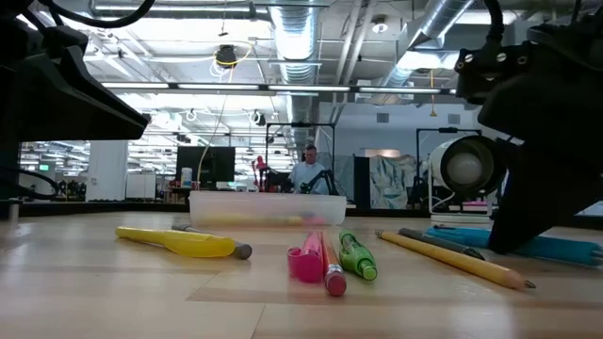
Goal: Pick & place school supplies into a supply box
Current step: Put the blue pen into the supply box
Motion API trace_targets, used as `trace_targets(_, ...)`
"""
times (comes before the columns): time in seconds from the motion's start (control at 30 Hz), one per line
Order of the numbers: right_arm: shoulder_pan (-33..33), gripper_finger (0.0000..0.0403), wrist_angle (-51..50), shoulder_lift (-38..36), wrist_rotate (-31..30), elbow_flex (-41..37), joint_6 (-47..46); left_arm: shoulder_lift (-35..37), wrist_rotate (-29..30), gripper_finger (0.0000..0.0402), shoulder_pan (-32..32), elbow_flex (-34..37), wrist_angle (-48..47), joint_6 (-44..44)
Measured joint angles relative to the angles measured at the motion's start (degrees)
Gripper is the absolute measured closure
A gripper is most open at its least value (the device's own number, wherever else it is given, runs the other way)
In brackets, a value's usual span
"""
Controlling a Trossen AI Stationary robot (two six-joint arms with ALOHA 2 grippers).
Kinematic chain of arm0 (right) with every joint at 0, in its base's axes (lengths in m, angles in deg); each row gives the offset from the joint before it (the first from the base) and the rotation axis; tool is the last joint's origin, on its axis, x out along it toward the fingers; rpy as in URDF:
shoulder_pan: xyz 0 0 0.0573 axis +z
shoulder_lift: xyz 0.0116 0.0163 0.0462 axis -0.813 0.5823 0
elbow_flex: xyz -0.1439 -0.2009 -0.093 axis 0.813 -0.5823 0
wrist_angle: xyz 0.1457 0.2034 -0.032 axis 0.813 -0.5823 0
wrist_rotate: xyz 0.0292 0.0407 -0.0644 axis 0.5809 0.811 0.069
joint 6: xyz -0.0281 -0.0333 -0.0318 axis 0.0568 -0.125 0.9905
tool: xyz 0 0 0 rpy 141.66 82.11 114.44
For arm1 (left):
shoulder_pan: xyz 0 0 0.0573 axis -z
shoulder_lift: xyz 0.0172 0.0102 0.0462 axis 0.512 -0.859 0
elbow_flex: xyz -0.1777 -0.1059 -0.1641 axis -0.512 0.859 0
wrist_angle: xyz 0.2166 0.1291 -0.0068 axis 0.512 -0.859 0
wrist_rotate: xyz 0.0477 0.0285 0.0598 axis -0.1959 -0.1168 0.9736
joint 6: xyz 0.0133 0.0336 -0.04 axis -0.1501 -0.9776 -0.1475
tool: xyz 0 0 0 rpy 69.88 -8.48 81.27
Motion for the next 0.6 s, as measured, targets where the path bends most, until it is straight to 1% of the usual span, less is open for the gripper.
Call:
trace_targets(0.2,-0.81,0.0282,-0.62,0.0,-0.54,-0.05,0.99,0.0,0.0,0.0314,0.0,0.0,-0.02,-0.02)
trace_targets(0.4,-1.81,0.0275,-1.17,0.02,-0.57,-0.05,1.28,0.0,0.0,0.0314,-0.02,0.0,-0.02,0.0)
trace_targets(0.6,-3.14,0.0278,0.32,-0.15,0.96,-1.64,2.38,0.0,-0.06,0.0314,-0.85,0.0,-0.02,0.0)
